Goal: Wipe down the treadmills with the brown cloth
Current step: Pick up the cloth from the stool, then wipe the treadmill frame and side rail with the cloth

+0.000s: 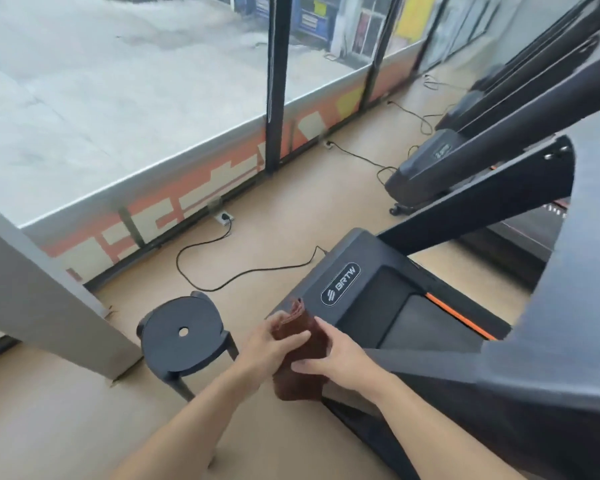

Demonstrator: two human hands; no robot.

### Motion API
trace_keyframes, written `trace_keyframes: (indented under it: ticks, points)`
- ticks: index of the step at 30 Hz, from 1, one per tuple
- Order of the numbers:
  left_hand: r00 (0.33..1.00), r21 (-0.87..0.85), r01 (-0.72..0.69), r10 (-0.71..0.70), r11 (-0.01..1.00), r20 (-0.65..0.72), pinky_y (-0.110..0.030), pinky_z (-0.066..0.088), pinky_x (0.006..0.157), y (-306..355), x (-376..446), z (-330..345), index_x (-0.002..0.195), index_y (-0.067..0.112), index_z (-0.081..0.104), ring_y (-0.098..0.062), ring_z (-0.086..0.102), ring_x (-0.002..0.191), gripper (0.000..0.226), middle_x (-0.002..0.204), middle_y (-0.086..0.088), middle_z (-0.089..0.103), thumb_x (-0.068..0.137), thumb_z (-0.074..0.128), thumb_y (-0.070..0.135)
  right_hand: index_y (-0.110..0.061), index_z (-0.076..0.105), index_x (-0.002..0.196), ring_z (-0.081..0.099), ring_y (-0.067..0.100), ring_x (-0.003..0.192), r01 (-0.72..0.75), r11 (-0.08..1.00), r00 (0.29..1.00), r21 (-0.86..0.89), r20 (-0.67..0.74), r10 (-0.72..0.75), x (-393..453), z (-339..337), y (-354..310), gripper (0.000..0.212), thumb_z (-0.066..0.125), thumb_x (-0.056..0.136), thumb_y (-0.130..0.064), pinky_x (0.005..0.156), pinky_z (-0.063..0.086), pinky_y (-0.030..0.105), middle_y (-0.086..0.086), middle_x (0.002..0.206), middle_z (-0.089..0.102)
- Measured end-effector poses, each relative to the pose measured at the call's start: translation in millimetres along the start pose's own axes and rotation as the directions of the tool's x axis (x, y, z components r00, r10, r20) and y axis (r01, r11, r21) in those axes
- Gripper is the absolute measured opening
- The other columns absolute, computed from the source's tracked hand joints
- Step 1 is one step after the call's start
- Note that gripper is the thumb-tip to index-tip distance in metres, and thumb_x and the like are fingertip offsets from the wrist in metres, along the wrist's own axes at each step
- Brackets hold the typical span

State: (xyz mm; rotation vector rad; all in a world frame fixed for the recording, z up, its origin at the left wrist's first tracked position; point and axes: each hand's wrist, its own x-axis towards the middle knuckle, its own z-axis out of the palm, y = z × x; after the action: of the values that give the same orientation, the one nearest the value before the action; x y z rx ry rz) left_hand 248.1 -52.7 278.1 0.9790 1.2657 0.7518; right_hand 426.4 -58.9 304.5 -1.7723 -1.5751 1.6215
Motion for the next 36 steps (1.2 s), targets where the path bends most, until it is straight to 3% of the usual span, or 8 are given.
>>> trace_keyframes:
  ticks: [5, 9, 17, 20, 24, 27, 32, 36]
  points:
    - [0.956, 0.234, -0.197, 0.133, 0.952, 0.262, -0.044, 0.054, 0.086, 42.8, -5.1, 56.4, 0.081, 0.025, 0.060, -0.025, 0.069, 0.085, 0.029, 0.086, 0.001, 0.075, 0.070, 0.085, 0.033, -0.037, 0.065, 0.123, 0.068, -0.002, 0.102, 0.045, 0.994, 0.993, 0.097, -0.117, -0.034, -48.2, -43.2, 13.3, 0.055, 0.089, 0.076, -0.021, 0.089, 0.053, 0.017, -0.018, 0.109, 0.075]
    - [0.930, 0.159, -0.326, 0.285, 0.932, 0.233, -0.025, 0.045, 0.065, 88.4, -26.3, 102.4, 0.075, 0.024, 0.062, -0.008, 0.056, 0.066, 0.030, 0.069, 0.007, 0.064, 0.061, 0.088, 0.019, -0.037, 0.063, 0.121, 0.067, 0.005, 0.103, 0.069, 0.997, 0.960, 0.034, -0.275, -0.057, -108.2, -58.2, 19.2, 0.034, 0.070, 0.089, -0.043, 0.093, 0.054, 0.031, -0.013, 0.109, 0.074]
    - [0.740, -0.219, -0.528, 0.571, 0.820, 0.356, -0.022, 0.055, 0.065, 180.6, -89.4, 181.3, 0.080, 0.020, 0.070, -0.015, 0.066, 0.071, 0.035, 0.078, -0.005, 0.071, 0.055, 0.095, 0.023, -0.066, 0.038, 0.136, 0.055, -0.011, 0.120, 0.338, 0.935, 0.683, -0.110, -0.655, -0.324, -241.0, -103.6, -17.7, 0.052, 0.046, 0.084, -0.068, 0.101, 0.043, 0.014, -0.033, 0.124, 0.063]
    - [0.643, -0.220, -0.655, 0.686, 0.723, 0.340, -0.036, 0.057, 0.072, 218.2, -104.2, 212.0, 0.082, 0.024, 0.069, -0.024, 0.067, 0.076, 0.036, 0.083, -0.012, 0.072, 0.061, 0.094, 0.036, -0.050, 0.045, 0.141, 0.058, -0.006, 0.116, 0.299, 0.925, 0.565, -0.235, -0.738, -0.370, -283.2, -131.3, -39.6, 0.049, 0.050, 0.093, -0.063, 0.096, 0.045, 0.016, -0.028, 0.122, 0.066]
    - [0.572, -0.095, -0.791, 0.786, 0.604, 0.234, -0.037, 0.055, 0.076, 257.8, -98.7, 262.4, 0.089, 0.031, 0.068, -0.012, 0.068, 0.080, 0.030, 0.088, 0.006, 0.073, 0.069, 0.090, 0.033, -0.039, 0.055, 0.124, 0.059, 0.000, 0.095, 0.037, 0.904, 0.424, -0.425, -0.813, -0.400, -313.2, -191.8, -62.0, 0.028, 0.051, 0.098, -0.048, 0.073, 0.042, 0.018, -0.022, 0.090, 0.061]
    - [0.668, 0.177, -0.745, 0.720, 0.644, 0.190, -0.037, 0.053, 0.097, 265.5, -79.7, 286.6, 0.132, 0.037, 0.053, -0.003, 0.061, 0.111, 0.061, 0.123, 0.021, 0.058, 0.080, 0.085, 0.029, -0.020, 0.030, 0.156, 0.047, 0.024, 0.128, -0.487, 0.712, 0.328, -0.506, -0.862, -0.387, -311.5, -230.2, -60.5, 0.066, 0.051, 0.100, -0.048, 0.094, 0.040, 0.041, 0.002, 0.139, 0.049]
    - [0.689, 0.206, -0.725, 0.694, 0.658, 0.209, -0.026, 0.045, 0.103, 207.3, -72.7, 291.3, 0.125, 0.032, 0.063, -0.004, 0.059, 0.118, 0.028, 0.119, 0.020, 0.064, 0.099, 0.063, 0.021, -0.035, -0.002, 0.163, -0.008, 0.002, 0.155, -0.422, 0.722, 0.723, -0.548, -0.684, -0.097, -299.6, -205.1, -20.2, 0.064, 0.017, 0.105, -0.055, 0.125, -0.004, 0.025, -0.018, 0.168, -0.010]
    - [0.763, 0.200, -0.644, 0.602, 0.738, 0.233, -0.018, 0.039, 0.108, 186.9, -69.0, 299.6, 0.121, 0.034, 0.069, 0.009, 0.051, 0.125, 0.026, 0.130, 0.025, 0.063, 0.103, 0.054, 0.023, -0.038, -0.005, 0.162, -0.019, -0.005, 0.150, -0.396, 0.756, 0.732, -0.521, -0.677, -0.083, -285.7, -208.4, -14.0, 0.059, 0.013, 0.106, -0.049, 0.117, -0.013, 0.017, -0.022, 0.166, -0.016]
